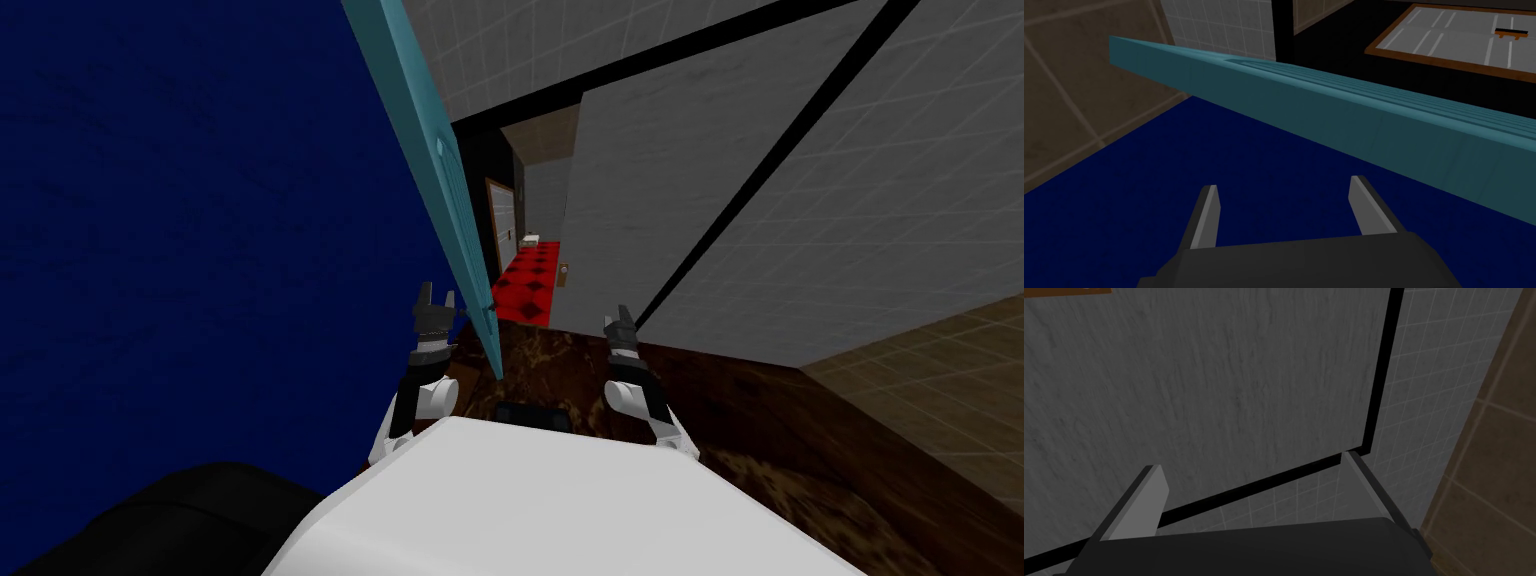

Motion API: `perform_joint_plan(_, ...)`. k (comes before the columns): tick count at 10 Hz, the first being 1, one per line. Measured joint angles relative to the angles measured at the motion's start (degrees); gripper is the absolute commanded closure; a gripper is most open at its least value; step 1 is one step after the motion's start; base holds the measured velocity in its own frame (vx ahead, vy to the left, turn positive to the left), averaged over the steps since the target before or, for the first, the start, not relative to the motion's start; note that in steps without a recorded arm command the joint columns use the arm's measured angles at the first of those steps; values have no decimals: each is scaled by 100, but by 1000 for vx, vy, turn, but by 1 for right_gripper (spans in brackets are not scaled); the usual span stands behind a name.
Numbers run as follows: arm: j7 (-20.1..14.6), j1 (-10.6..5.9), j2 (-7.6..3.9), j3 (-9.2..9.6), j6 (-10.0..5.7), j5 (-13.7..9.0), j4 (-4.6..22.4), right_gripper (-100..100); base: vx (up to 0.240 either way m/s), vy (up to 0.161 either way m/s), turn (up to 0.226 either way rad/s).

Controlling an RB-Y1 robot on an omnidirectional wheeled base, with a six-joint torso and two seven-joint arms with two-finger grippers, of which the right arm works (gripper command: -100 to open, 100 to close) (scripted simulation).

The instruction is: Pull the door open

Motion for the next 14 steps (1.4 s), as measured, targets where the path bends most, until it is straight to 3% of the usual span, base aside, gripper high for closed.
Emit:
perform_joint_plan(7,289,-560,-167,-162,-103,-438,1019,-100,73,-15,108)
perform_joint_plan(12,521,-1131,-390,-357,-167,-892,1937,-100,87,-29,116)
perform_joint_plan(14,598,-1286,-414,-401,-181,-991,2214,-100,66,-20,118)
